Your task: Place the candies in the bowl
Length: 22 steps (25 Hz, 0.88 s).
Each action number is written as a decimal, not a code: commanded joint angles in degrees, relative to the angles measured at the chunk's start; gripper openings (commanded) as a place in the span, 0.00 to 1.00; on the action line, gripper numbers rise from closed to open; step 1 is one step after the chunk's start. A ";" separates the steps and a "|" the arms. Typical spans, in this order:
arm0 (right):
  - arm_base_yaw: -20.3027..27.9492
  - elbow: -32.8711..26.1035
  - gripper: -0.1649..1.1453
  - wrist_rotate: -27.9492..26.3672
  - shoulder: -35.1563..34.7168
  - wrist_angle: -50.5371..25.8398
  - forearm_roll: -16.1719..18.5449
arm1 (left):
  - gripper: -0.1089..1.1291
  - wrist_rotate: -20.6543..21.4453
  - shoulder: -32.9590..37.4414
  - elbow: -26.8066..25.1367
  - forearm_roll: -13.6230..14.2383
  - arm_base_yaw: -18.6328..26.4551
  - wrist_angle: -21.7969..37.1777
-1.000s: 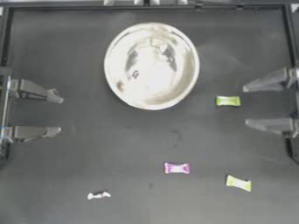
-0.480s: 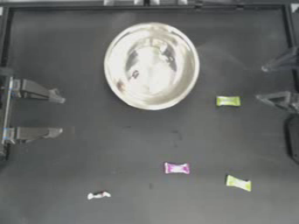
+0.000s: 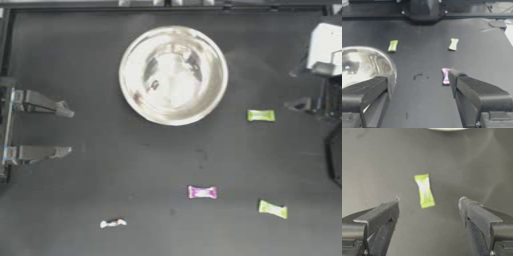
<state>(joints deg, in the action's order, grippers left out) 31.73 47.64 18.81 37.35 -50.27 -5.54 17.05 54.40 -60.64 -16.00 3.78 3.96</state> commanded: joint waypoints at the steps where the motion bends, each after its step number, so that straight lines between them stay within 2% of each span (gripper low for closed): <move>1: 1.14 -1.05 0.88 2.37 -4.13 0.62 -1.85 | 0.86 0.00 -1.41 0.62 -0.18 0.00 -0.44; 8: 1.05 -0.18 0.88 2.90 -13.10 4.75 -0.53 | 0.86 -0.18 -1.58 0.62 -0.26 0.00 -0.35; 22: -0.97 3.25 0.88 2.99 -23.03 15.47 -0.09 | 0.86 -0.18 -1.58 0.70 -0.88 0.09 -0.35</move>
<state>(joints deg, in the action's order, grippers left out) 31.03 51.33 21.88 14.50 -35.51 -5.80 16.96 53.88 -60.64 -16.79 3.87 4.04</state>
